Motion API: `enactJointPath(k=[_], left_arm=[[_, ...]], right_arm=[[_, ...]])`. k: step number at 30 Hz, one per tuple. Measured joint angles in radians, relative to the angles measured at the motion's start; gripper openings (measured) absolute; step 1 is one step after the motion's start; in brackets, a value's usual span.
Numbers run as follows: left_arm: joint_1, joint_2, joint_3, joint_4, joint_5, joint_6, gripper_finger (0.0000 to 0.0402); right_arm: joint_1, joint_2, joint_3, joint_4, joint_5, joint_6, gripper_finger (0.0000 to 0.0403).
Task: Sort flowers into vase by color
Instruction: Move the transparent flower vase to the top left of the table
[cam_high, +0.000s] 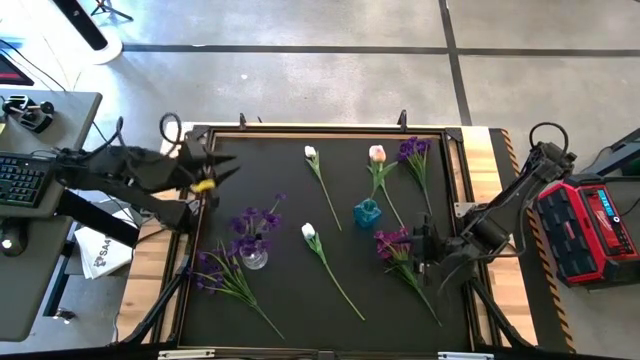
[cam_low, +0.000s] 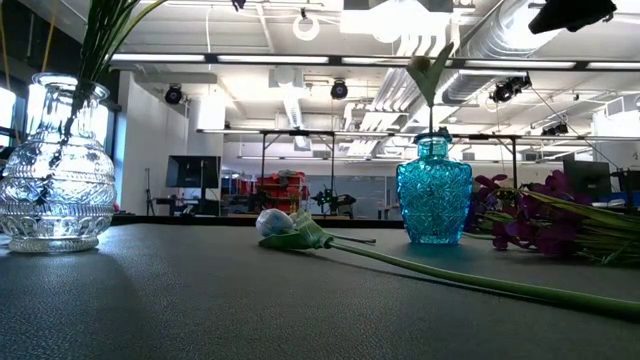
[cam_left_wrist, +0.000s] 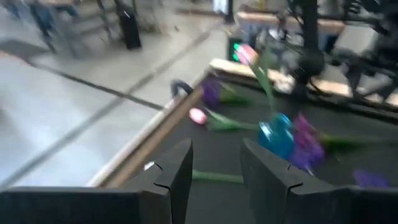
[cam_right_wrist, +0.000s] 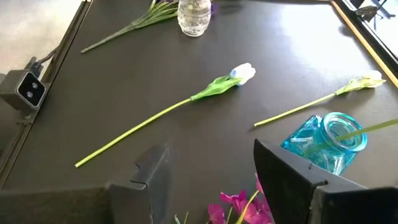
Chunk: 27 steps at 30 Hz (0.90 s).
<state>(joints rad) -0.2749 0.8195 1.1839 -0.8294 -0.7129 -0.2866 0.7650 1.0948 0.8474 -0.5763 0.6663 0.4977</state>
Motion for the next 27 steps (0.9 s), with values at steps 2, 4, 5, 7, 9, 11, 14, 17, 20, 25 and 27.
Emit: enactJointPath(k=[2,4,5,7,9,11,14,17,20,25,27], left_arm=[[-0.058,-0.006,-0.012,-0.06,-0.021,-0.081,0.0116],[-0.111,0.009,-0.013,-0.115,-0.058,-0.159,0.0109],[-0.135,0.019,-0.012,-0.13,-0.059,-0.203,0.0105],[-0.192,0.037,-0.012,-0.175,-0.031,-0.293,0.0097],[-0.261,0.058,-0.012,-0.224,0.006,-0.41,0.0089],[-0.328,0.091,-0.012,-0.289,0.03,-0.527,0.0081],[-0.428,0.161,-0.012,-0.417,0.099,-0.753,0.0068],[-0.527,0.231,-0.012,-0.535,0.157,-0.994,0.0055],[-0.61,0.304,-0.012,-0.583,0.171,-1.179,0.0045],[-0.711,0.456,-0.012,-0.58,0.16,-1.307,0.004],[-0.738,0.529,-0.012,-0.58,0.131,-1.329,0.004]], right_arm=[[-0.004,-0.002,0.0,0.007,0.014,0.005,0.0193],[-0.004,-0.002,0.0,0.009,0.018,0.015,0.0193],[-0.004,-0.002,0.0,0.012,0.018,0.018,0.0193],[-0.004,-0.002,0.0,0.019,0.022,0.019,0.0193],[-0.004,-0.002,0.0,0.025,0.022,0.024,0.0193],[-0.004,-0.002,0.0,0.026,0.022,0.033,0.0193],[-0.004,-0.002,0.0,0.026,0.023,0.035,0.0193],[-0.004,-0.002,-0.001,0.026,0.025,0.023,0.0193],[-0.004,-0.002,-0.001,0.026,0.025,0.016,0.0193],[-0.004,-0.002,-0.001,0.026,0.035,-0.03,0.0192],[-0.004,-0.002,-0.001,0.026,0.045,-0.055,0.0192]])
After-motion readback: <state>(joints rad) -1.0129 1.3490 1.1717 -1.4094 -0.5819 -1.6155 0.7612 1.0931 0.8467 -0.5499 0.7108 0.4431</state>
